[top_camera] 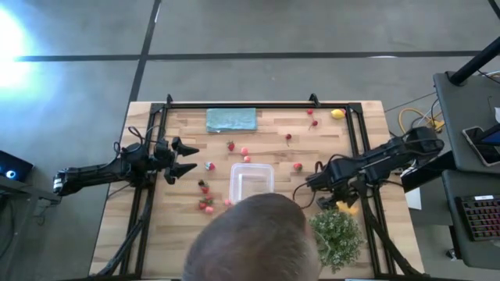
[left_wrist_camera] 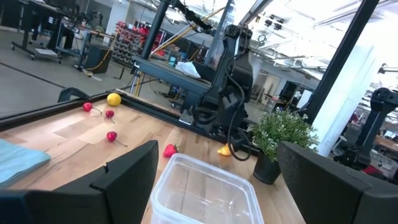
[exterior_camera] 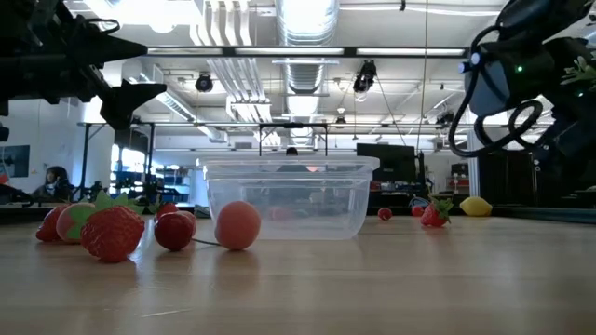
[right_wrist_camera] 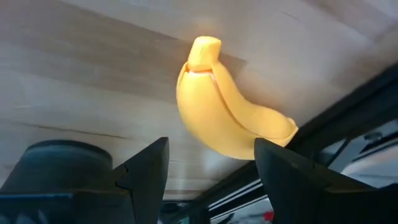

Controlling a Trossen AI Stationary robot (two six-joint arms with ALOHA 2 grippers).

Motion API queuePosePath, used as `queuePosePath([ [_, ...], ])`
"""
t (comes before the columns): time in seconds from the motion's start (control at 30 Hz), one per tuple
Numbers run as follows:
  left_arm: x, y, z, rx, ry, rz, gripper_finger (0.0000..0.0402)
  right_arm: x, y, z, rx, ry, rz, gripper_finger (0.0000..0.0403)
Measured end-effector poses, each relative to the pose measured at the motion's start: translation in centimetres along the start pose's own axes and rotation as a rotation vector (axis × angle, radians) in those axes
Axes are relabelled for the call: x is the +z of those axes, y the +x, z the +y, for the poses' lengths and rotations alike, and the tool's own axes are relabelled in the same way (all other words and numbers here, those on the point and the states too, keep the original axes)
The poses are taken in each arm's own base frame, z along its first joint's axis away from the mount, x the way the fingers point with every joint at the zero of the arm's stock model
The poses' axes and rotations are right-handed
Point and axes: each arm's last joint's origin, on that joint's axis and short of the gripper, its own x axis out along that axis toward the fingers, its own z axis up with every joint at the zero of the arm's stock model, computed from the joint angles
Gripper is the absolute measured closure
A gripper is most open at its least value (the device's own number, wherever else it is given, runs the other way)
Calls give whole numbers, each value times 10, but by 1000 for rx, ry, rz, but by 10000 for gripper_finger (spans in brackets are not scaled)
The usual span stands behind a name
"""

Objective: Pick and placing Produce into tupperware
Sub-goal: Put the yellow banana into the transparent bin

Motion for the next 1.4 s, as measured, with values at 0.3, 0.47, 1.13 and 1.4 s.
queuePosePath([
  [0.3, 0, 0, 0, 0, 0, 0, 88, -1, -13, 17, -9, -202, -107, 174],
  [0.47, 0, 0, 0, 1, 0, -1, 88, 0, -15, 19, -37, -300, -180, 174],
  [1.13, 0, 0, 0, 0, 0, 0, 88, 4, 9, 9, -63, -194, 32, 174],
  [1.4, 0, 0, 0, -1, 1, -4, 88, 6, 9, 15, -76, -208, 27, 174],
])
